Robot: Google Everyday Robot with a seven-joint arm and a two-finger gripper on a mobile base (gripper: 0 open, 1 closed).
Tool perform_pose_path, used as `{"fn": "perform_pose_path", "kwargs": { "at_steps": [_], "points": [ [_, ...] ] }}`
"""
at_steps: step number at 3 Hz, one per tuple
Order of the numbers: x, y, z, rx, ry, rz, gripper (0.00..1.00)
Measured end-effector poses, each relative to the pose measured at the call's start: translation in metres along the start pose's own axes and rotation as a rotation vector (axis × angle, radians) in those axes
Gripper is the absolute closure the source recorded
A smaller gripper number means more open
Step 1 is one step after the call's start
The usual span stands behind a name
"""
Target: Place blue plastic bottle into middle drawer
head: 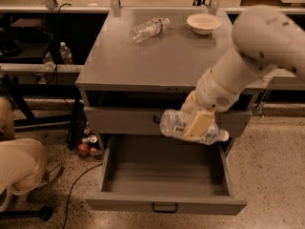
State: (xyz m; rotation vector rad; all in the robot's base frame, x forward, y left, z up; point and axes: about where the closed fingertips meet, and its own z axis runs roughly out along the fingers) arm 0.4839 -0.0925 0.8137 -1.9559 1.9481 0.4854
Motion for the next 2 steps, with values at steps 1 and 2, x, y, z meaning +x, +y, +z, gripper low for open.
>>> {"fn": "perform_pose_path", "kwargs": {
  "at_steps": [1,2],
  "points": [
    [0.014,0.025,0.065,-0.032,-0.093,0.07,1.0],
    [0.021,0.025,0.093,0.001,-0.12,0.101,1.0]
  ]
}}
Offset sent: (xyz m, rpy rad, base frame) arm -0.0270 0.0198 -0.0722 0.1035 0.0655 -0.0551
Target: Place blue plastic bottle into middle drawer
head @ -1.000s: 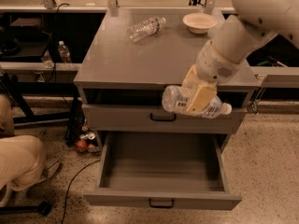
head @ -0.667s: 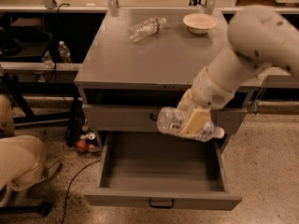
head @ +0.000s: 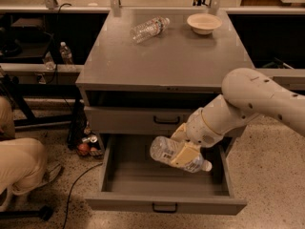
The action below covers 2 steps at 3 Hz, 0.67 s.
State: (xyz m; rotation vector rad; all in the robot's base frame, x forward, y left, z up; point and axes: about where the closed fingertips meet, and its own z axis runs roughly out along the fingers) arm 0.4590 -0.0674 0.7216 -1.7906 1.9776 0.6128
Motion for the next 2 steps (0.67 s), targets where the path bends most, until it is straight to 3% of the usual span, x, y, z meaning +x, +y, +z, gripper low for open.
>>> {"fn": "perform_pose_path", "kwargs": {
  "at_steps": [1,2],
  "points": [
    [-0.001,-0.002,-0.001,0.006,-0.001,-0.002,1.0],
    [0.013,-0.008,0.028,-0.01,0.005,0.01,1.0]
  ]
}}
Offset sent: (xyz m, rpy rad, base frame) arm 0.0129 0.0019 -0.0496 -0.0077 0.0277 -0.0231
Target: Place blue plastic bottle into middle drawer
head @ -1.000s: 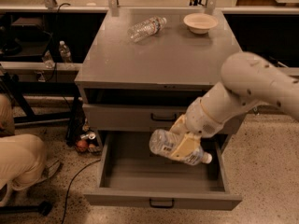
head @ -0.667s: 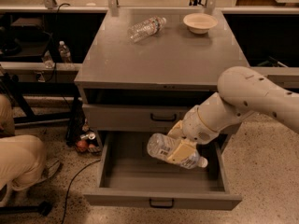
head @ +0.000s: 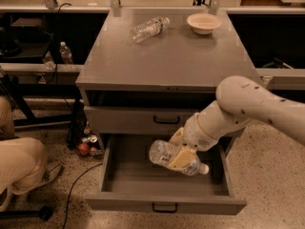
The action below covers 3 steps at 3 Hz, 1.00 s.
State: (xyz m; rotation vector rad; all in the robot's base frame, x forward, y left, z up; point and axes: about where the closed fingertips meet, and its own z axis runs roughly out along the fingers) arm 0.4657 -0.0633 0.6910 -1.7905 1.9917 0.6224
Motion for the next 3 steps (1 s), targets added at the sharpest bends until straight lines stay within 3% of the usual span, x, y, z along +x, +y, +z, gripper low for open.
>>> {"fn": "perform_pose_path", "kwargs": {
  "at_steps": [1,2,3],
  "points": [
    [0.02,-0.016,0.047,-0.011,-0.025,0.015,1.0],
    [0.05,-0.034,0.099,0.043,-0.073,0.024,1.0],
    [0.065,-0.053,0.12,0.139,-0.115,0.032,1.0]
  ]
}}
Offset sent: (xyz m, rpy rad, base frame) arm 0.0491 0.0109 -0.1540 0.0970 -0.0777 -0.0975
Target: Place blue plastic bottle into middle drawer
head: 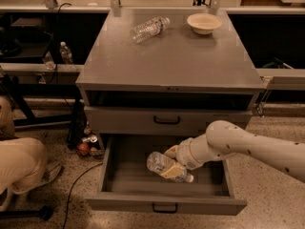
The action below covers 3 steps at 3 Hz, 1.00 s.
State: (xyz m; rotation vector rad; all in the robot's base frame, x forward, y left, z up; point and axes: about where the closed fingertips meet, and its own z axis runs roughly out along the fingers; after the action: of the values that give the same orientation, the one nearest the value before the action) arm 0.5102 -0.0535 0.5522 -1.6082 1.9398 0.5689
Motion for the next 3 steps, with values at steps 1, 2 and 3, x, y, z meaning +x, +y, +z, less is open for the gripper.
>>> {"fn": "perform_pose_path", "kwargs": {
  "at_steps": [1,2,3],
  "points": [
    [0.0167,-0.0141,0.0228,0.085,0.023,0.028,1.0],
    [0.0139,-0.0222,0.0248,0.117,0.014,0.038,1.0],
    [0.0139,-0.0222,0.0248,0.117,0.014,0.038,1.0]
  ]
}}
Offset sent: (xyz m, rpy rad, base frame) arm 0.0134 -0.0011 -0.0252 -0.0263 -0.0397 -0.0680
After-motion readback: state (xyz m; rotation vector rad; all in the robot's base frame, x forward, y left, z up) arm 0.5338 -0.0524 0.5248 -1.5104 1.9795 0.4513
